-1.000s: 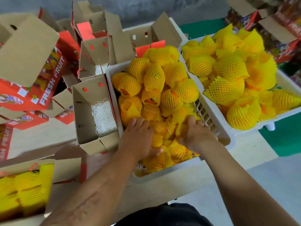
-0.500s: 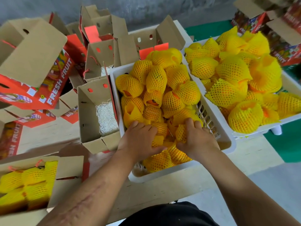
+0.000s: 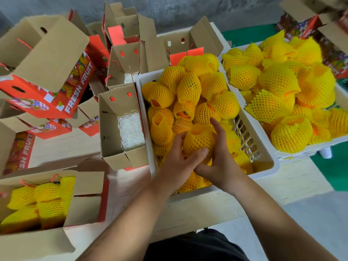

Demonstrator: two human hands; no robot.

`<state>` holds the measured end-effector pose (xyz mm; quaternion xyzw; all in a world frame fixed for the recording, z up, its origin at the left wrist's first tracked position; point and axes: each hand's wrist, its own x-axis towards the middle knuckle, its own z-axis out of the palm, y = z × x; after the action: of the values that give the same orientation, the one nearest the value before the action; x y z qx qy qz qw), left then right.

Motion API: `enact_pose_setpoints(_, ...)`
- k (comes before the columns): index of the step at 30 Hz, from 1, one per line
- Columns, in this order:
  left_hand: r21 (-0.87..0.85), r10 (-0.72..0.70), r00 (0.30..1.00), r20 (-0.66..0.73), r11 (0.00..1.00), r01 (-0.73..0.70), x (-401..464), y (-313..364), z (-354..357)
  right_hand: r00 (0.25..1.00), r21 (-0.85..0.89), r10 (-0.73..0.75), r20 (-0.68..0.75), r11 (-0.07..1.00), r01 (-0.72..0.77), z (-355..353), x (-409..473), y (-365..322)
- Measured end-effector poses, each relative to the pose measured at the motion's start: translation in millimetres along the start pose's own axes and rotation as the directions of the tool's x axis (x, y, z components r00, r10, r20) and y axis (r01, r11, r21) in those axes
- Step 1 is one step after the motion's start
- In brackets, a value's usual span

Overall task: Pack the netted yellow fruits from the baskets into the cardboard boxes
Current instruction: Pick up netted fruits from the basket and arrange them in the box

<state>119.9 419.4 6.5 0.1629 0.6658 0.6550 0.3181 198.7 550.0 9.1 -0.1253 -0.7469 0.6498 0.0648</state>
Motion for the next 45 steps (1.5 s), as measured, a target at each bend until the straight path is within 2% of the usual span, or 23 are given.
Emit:
enact_pose_setpoints(3,-0.204,-0.049,0.994,-0.095,0.979,0.029,-10,-1,-13,0.998,0.136,0.064,-0.027,0.989,-0.060,20,3,-10)
enact_pose_setpoints(6,-0.268,-0.060,0.997,-0.043,0.962,0.046,-20,-1,-34,1.000,0.035,0.017,0.019,0.999,-0.018,41,4,-19)
enact_pose_setpoints(10,-0.305,-0.062,0.995,-0.084,0.952,0.034,-37,-2,-59,0.999,-0.091,-0.027,-0.026,0.996,0.025,75,0,-32)
enact_pose_setpoints(16,-0.191,0.014,0.997,-0.073,0.981,-0.028,-83,11,-128,0.987,-0.222,-0.152,-0.042,0.965,0.139,152,-8,-54)
enact_pose_setpoints(20,-0.129,0.055,0.995,-0.081,0.990,-0.065,-130,7,-207,0.982,-0.273,-0.189,0.001,0.945,0.182,241,-8,-67)
enact_pose_setpoints(23,0.022,0.028,0.997,-0.066,0.999,-0.026,-174,1,-279,0.983,-0.262,-0.165,0.075,0.948,0.179,318,-6,-68)
enact_pose_setpoints(25,0.193,0.036,0.992,-0.123,0.981,-0.012,-199,-4,-333,0.980,-0.298,-0.152,0.132,0.936,0.185,364,-4,-67)
enact_pose_setpoints(27,0.436,0.083,0.964,-0.254,0.899,0.037,-219,-15,-390,0.965,-0.348,-0.154,0.212,0.911,0.222,404,4,-66)
enact_pose_setpoints(29,0.646,0.170,0.903,-0.395,0.751,0.141,-235,-29,-440,0.946,-0.389,-0.127,0.299,0.889,0.243,438,15,-64)
enact_pose_setpoints(31,0.706,0.230,0.846,-0.481,0.674,0.218,-244,-42,-472,0.924,-0.457,-0.070,0.375,0.854,0.250,468,27,-59)
enact_pose_setpoints(33,0.771,0.254,0.850,-0.462,0.589,0.243,-246,-52,-483,0.890,-0.544,0.030,0.454,0.801,0.250,495,38,-47)
enact_pose_setpoints(36,0.887,0.233,0.877,-0.420,0.309,0.343,-245,-62,-473,0.864,-0.673,0.203,0.460,0.714,0.192,522,47,-27)
enact_pose_setpoints(38,0.894,0.251,0.868,-0.428,0.261,0.365,-245,-62,-471,0.865,-0.726,0.275,0.421,0.673,0.140,525,52,-21)
enact_pose_setpoints(42,0.934,0.291,0.888,-0.355,0.148,0.325,-240,-62,-475,0.828,-0.750,0.301,0.473,0.631,0.199,512,55,-30)
enact_pose_setpoints(45,0.912,0.235,0.882,-0.409,0.149,0.383,-232,-58,-470,0.898,-0.684,0.158,0.410,0.705,0.188,501,46,-43)
